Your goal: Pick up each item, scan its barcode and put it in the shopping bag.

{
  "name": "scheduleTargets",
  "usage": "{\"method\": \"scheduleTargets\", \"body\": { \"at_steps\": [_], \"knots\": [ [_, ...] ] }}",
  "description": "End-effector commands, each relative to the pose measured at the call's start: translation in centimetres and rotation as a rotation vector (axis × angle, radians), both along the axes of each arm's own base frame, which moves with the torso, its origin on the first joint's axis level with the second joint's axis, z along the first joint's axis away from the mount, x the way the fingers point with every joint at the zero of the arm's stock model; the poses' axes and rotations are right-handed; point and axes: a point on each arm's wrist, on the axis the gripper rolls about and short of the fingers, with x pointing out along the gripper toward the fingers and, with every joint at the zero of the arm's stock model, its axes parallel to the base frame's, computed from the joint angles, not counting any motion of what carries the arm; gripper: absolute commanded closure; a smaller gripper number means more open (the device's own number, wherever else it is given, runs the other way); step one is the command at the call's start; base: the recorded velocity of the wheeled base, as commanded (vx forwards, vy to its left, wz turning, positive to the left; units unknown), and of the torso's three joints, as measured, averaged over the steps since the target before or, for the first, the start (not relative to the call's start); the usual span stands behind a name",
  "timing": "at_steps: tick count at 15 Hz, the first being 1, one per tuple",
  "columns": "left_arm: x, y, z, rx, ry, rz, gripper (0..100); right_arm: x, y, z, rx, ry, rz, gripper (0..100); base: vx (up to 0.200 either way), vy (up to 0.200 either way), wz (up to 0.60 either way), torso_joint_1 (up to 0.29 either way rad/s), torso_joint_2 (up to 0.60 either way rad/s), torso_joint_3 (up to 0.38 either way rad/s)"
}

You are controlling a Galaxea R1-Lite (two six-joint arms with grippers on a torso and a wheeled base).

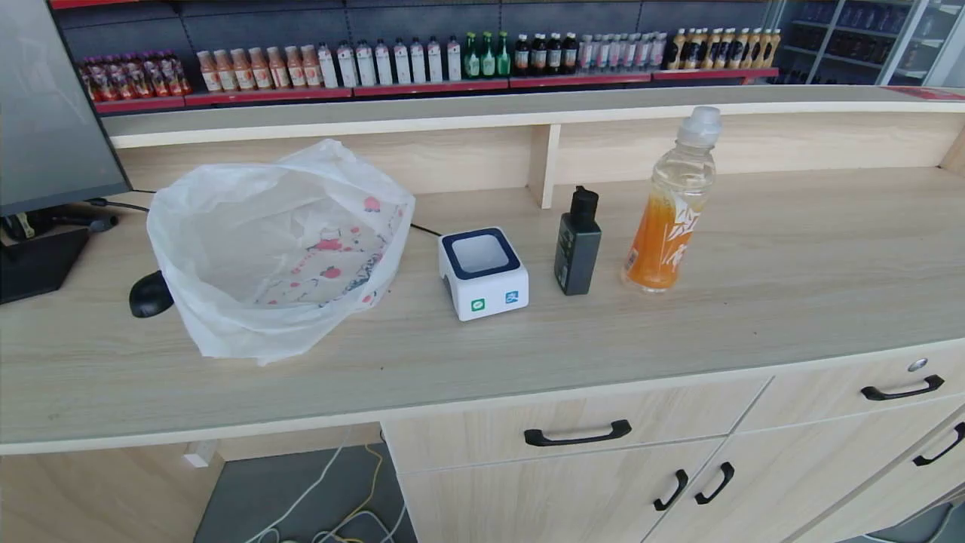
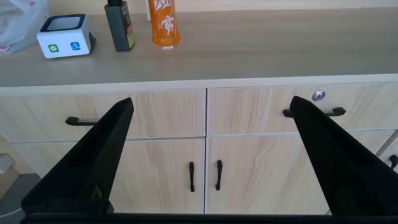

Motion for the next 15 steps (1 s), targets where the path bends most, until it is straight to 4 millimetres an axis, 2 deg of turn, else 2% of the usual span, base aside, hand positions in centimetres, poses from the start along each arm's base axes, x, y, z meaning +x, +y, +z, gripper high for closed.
{"method": "scheduleTargets", "body": {
  "at_steps": [1, 3, 6, 8, 12, 15],
  "knots": [
    [0.0, 0.0, 0.0, 0.000, 0.000, 0.001, 0, -0.1, 0.1, 4.1, -0.009, -0.040, 0.028, 0, 0.000, 0.000, 0.00, 0.000, 0.00, 0.000],
    [0.0, 0.0, 0.0, 0.000, 0.000, 0.001, 0, 0.6, 0.1, 6.0, -0.040, -0.033, 0.052, 0, 0.000, 0.000, 0.00, 0.000, 0.00, 0.000],
    [0.0, 0.0, 0.0, 0.000, 0.000, 0.001, 0, 1.4, 0.4, 7.3, -0.167, -0.032, 0.126, 0, 0.000, 0.000, 0.00, 0.000, 0.00, 0.000],
    [0.0, 0.0, 0.0, 0.000, 0.000, 0.001, 0, 1.4, 0.4, 7.3, -0.193, -0.034, 0.136, 0, 0.000, 0.000, 0.00, 0.000, 0.00, 0.000],
    [0.0, 0.0, 0.0, 0.000, 0.000, 0.001, 0, 2.0, 0.5, 5.9, -0.196, 0.016, 0.188, 0, 0.000, 0.000, 0.00, 0.000, 0.00, 0.000],
    [0.0, 0.0, 0.0, 0.000, 0.000, 0.001, 0, 4.1, 0.6, 6.1, -0.195, 0.108, 0.209, 0, 0.000, 0.000, 0.00, 0.000, 0.00, 0.000]
  ]
}}
